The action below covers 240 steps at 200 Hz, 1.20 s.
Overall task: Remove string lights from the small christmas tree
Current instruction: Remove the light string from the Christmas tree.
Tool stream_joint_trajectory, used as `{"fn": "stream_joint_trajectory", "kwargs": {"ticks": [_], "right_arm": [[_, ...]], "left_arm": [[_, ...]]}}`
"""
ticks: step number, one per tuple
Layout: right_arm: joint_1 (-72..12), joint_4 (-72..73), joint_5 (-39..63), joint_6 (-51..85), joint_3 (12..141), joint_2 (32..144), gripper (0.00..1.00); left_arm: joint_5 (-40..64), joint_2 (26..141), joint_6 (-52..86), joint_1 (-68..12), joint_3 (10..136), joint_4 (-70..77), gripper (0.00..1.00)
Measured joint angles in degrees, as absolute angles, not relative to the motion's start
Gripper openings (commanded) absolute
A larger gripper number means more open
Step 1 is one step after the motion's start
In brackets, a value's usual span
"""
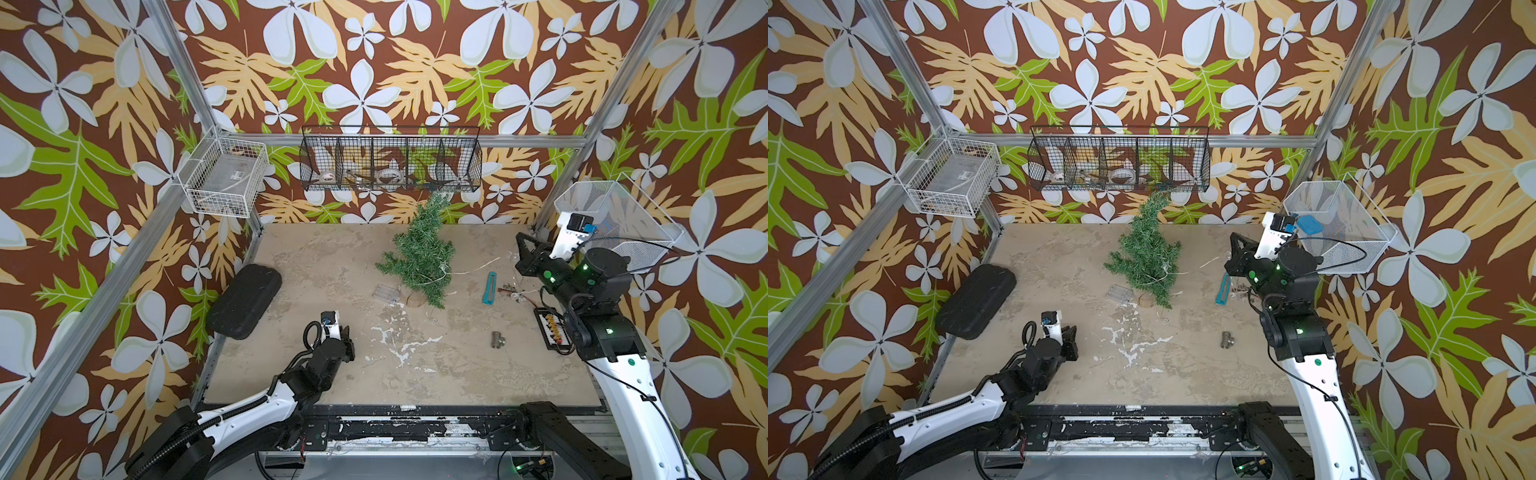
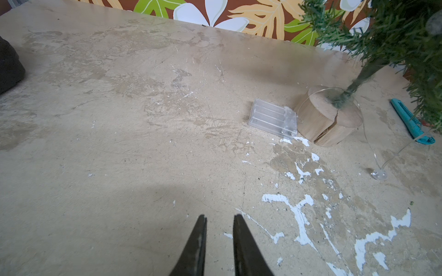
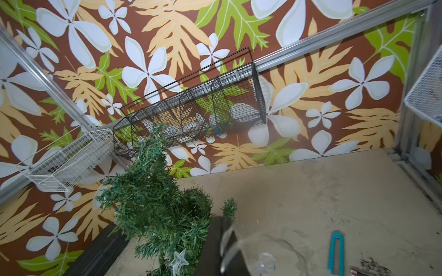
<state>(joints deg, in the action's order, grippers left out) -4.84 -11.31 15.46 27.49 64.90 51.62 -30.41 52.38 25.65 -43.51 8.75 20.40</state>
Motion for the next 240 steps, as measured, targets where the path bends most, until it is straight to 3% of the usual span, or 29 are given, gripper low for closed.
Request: {"fn": "stream_joint_trajectory", "kwargs": {"ticks": [33,119,162,240], "right_arm": [[-10.5,-9.9,19.7,28.2,66.5,53.0,0.00],[-33.6,-6.9,15.3,22.4,78.3,62.9,0.00],[-38.2,-6.9,14.0,21.0,90.8,71.5,0.00],[-38.8,-9.4,14.0,20.7,115.4,88.2,0.00]], "left_arm": [[-30.1,52.9,25.6,-43.5,9.0,20.4,0.22],[-29.8,52.4,25.7,-43.5,9.0,20.4,0.21],[-29.7,52.7,25.7,-43.5,9.0,20.4,0.21],[-29.6,52.6,25.7,-43.5,9.0,20.4,0.21]]}}
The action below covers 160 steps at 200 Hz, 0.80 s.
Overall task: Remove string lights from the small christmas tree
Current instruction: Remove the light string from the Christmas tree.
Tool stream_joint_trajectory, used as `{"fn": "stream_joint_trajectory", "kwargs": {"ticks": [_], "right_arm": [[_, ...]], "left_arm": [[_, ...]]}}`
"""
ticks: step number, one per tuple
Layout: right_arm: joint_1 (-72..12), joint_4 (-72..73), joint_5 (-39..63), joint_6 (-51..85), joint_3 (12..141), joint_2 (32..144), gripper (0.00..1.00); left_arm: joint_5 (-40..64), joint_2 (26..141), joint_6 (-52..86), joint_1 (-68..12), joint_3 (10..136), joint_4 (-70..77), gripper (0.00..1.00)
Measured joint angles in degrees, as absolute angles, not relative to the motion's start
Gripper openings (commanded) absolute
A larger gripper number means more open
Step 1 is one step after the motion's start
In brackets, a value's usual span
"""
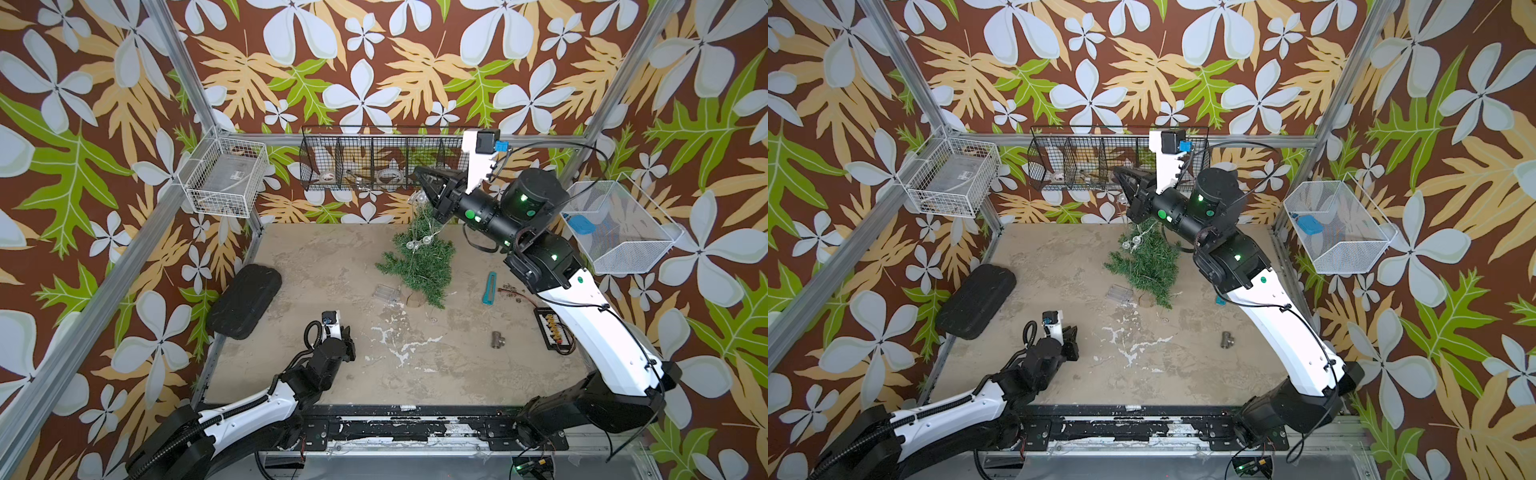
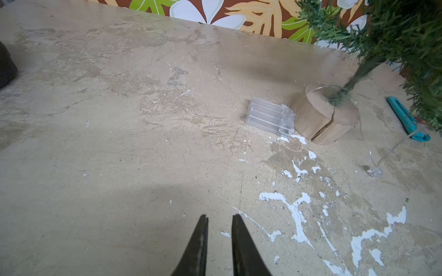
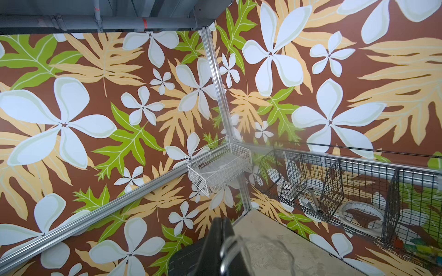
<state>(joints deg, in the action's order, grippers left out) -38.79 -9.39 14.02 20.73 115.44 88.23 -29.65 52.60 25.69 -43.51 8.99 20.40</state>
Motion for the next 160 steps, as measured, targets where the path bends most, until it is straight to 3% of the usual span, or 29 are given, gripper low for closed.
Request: {"fn": "stream_joint_trajectory", "kwargs": {"ticks": [64,160], "right_arm": [[-38.8,-12.3,14.4,20.6,136.2,100.2,0.00],[-38.2,-12.6,11.6,18.4,139.2,100.0,0.00]], "left_arm": [[-29.5,52.9,25.7,-43.5,9.0,20.4,0.21],[-29.5,53.0,25.7,-43.5,9.0,20.4,0.21]]}}
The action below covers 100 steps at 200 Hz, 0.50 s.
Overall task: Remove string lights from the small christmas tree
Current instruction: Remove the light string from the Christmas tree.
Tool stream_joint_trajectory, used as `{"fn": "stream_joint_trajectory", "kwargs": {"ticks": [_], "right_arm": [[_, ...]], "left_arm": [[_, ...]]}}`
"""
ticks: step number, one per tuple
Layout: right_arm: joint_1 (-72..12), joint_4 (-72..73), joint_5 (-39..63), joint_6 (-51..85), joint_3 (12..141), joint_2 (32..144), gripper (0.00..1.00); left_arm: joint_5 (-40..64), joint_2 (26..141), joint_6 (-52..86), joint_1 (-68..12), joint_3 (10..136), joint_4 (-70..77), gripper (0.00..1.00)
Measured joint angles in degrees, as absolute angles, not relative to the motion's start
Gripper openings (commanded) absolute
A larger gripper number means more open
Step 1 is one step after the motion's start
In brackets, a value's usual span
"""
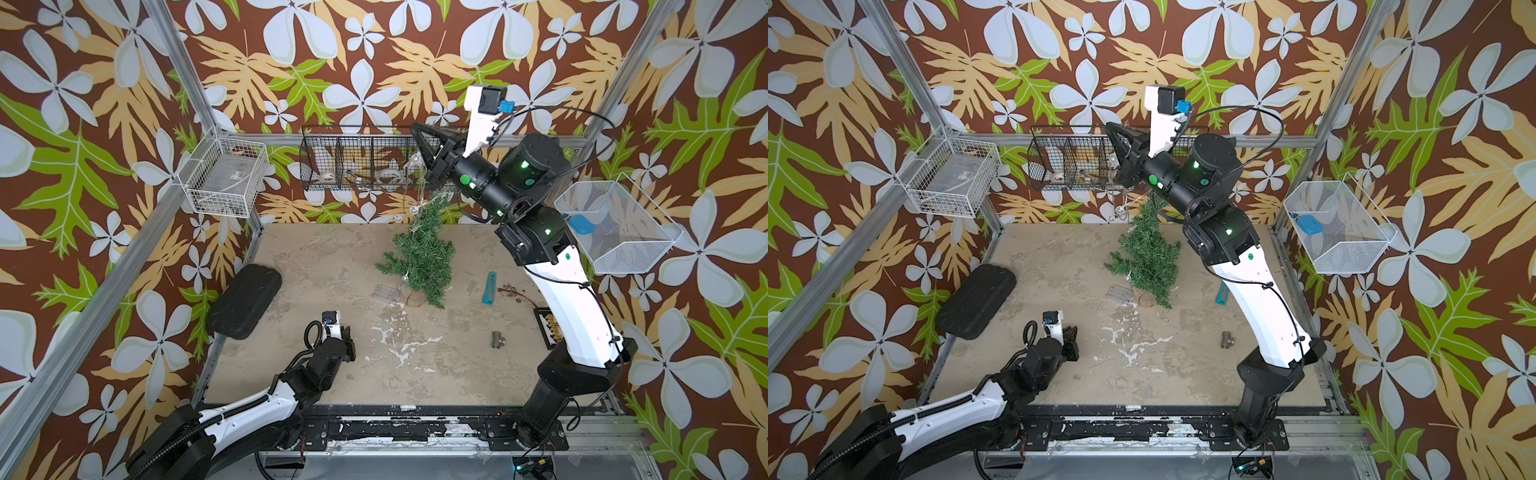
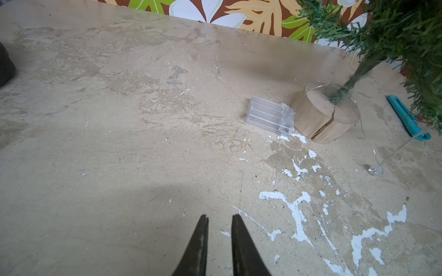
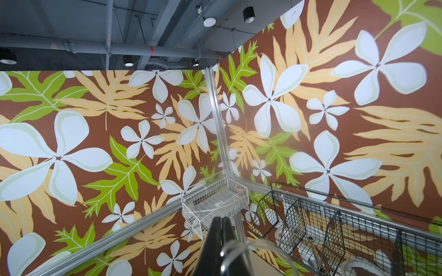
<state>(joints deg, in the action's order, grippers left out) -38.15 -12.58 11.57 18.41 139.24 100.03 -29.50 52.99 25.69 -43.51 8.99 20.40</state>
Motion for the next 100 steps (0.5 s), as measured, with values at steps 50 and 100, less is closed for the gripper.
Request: {"fn": "stream_joint_trajectory", "kwargs": {"ticks": [50,100], "right_arm": [[-37.1,-7.6,10.2,17.5,134.4,99.6,0.00],[-36.7,-9.6,8.4,15.9,131.5,99.1,0.00]], "left_arm": [[-29.5,53.3,25.7,-43.5,9.0,20.4,0.21],[-29.5,52.8,25.7,-43.5,9.0,20.4,0.20]]}}
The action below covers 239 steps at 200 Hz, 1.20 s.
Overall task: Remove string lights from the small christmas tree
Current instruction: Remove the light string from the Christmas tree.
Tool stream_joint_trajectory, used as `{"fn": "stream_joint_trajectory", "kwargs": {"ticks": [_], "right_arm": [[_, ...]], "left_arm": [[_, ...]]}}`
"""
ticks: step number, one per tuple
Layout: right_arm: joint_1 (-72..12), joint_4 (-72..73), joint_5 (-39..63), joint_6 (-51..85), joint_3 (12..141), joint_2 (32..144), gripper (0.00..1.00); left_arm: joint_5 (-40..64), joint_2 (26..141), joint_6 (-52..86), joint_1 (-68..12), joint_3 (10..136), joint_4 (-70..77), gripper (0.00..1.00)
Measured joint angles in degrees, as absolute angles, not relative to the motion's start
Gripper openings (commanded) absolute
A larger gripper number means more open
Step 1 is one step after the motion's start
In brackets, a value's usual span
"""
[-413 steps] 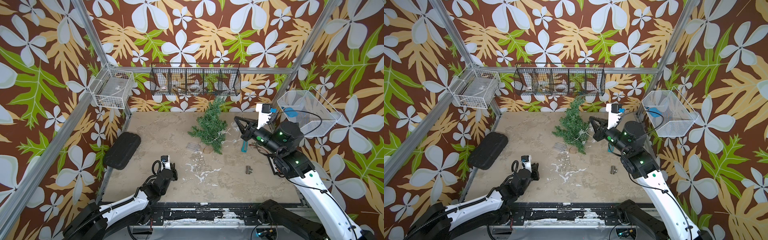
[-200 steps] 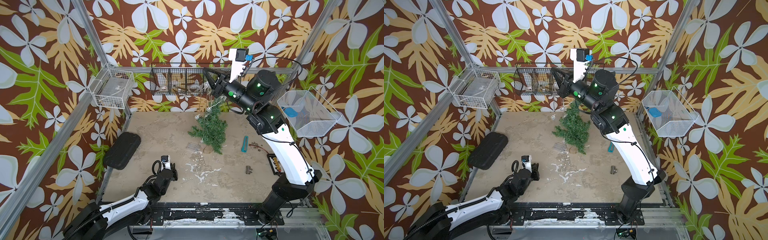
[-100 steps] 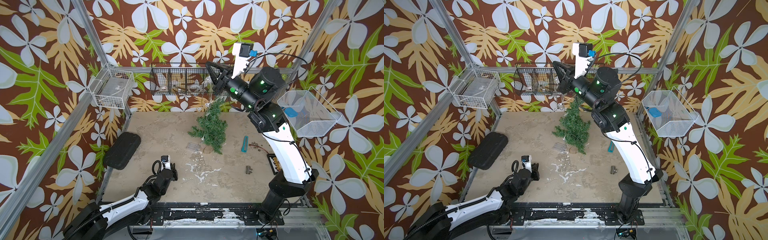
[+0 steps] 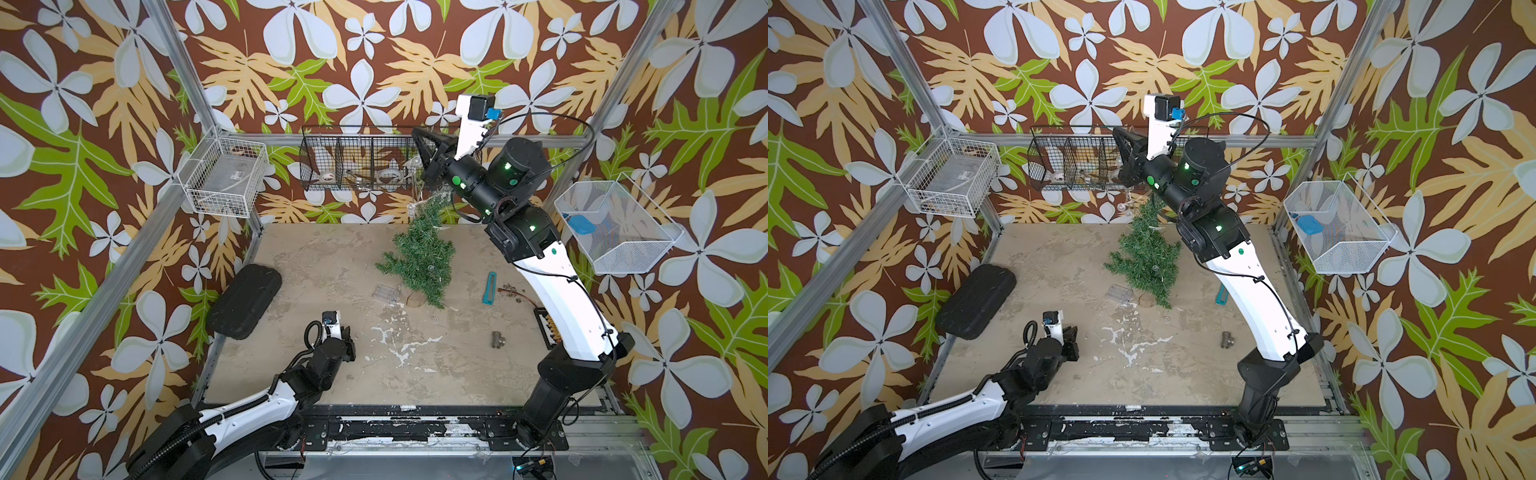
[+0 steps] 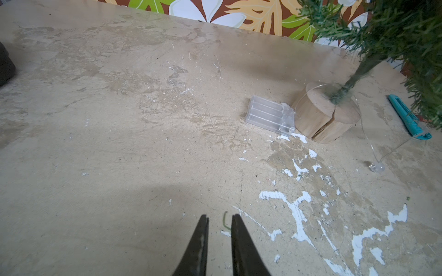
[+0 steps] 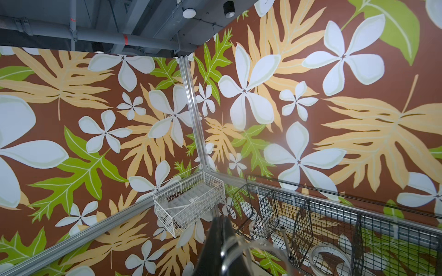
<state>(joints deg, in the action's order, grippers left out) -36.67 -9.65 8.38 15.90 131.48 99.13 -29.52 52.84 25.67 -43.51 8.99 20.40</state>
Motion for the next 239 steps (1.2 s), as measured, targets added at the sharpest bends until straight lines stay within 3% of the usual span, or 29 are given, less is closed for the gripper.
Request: {"fn": "stream_joint_trajectory", "kwargs": {"ticks": [53,129,165,203,239], "right_arm": [[-33.6,-7.6,4.9,14.2,110.9,83.8,0.00],[-19.4,-8.5,3.1,16.5,91.3,66.6,0.00],[-10.2,-9.5,7.6,20.1,83.0,62.2,0.00],[-9.4,-9.2,14.9,23.3,73.5,61.2,0.00],[-9.4,-8.6,21.1,24.8,73.6,62.5,0.00]], "left_arm": [[-29.5,53.3,25.7,-43.5,9.0,20.4,0.20],[-29.3,55.5,25.6,-43.5,9.8,20.4,0.20],[-29.2,55.8,25.6,-43.5,9.9,20.4,0.19],[-28.7,56.4,25.4,-43.5,10.1,20.4,0.20],[-28.2,56.9,25.4,-43.5,10.4,20.4,0.19]]}}
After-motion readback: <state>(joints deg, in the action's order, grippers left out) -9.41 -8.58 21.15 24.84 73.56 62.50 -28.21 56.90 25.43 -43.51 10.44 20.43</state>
